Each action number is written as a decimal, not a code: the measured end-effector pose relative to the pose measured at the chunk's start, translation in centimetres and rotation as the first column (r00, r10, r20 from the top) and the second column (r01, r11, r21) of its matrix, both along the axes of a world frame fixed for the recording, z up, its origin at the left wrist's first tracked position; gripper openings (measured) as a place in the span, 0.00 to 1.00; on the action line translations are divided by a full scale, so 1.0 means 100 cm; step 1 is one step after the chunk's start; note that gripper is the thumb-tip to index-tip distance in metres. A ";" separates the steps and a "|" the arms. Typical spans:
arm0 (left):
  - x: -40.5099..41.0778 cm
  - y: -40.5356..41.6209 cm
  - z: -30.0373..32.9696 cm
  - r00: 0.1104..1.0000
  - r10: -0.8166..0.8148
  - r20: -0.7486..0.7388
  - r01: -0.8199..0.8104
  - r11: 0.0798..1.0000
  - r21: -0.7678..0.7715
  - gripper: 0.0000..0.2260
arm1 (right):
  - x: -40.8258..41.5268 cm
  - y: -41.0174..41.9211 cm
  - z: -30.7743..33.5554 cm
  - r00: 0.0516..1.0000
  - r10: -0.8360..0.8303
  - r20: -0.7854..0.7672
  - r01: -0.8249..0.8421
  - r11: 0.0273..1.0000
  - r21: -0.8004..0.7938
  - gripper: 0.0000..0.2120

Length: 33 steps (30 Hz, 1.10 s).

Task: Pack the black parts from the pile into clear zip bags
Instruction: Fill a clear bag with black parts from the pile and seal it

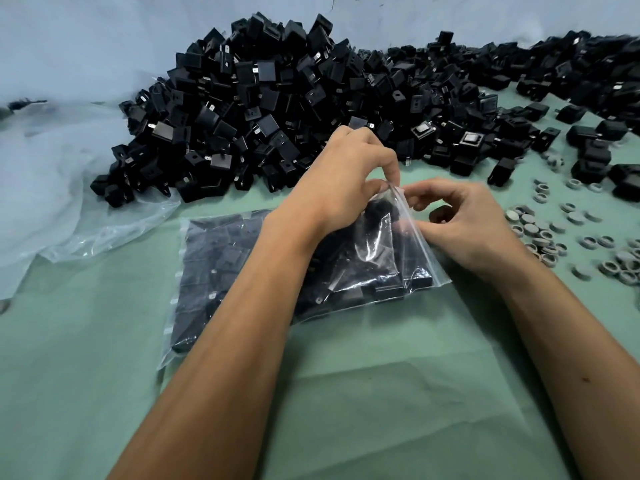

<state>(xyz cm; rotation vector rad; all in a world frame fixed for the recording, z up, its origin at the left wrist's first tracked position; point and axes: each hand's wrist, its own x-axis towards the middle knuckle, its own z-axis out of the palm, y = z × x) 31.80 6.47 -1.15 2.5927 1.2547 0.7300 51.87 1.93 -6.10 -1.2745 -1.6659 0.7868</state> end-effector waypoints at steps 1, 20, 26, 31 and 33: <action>0.000 0.000 0.000 1.000 0.002 0.000 -0.002 1.000 0.001 0.06 | 0.000 0.000 0.000 1.000 0.007 -0.010 -0.007 1.000 0.003 0.17; -0.004 0.004 -0.006 0.996 0.073 0.041 -0.071 0.996 -0.050 0.06 | 0.002 0.005 -0.002 0.965 -0.102 -0.240 0.110 0.994 0.022 0.12; -0.044 0.015 -0.007 0.897 0.433 -0.085 -0.442 0.884 -0.153 0.04 | -0.008 0.008 -0.004 0.916 -0.349 -0.199 0.381 0.912 0.155 0.08; -0.079 0.017 -0.005 0.863 0.488 -0.130 -0.503 0.816 -0.285 0.07 | -0.031 0.016 0.024 0.939 -0.342 -0.040 0.339 0.898 0.281 0.09; -0.085 0.017 -0.004 0.867 0.482 -0.123 -0.497 0.821 -0.283 0.09 | -0.048 0.029 0.045 0.957 -0.271 0.104 0.231 0.929 0.287 0.09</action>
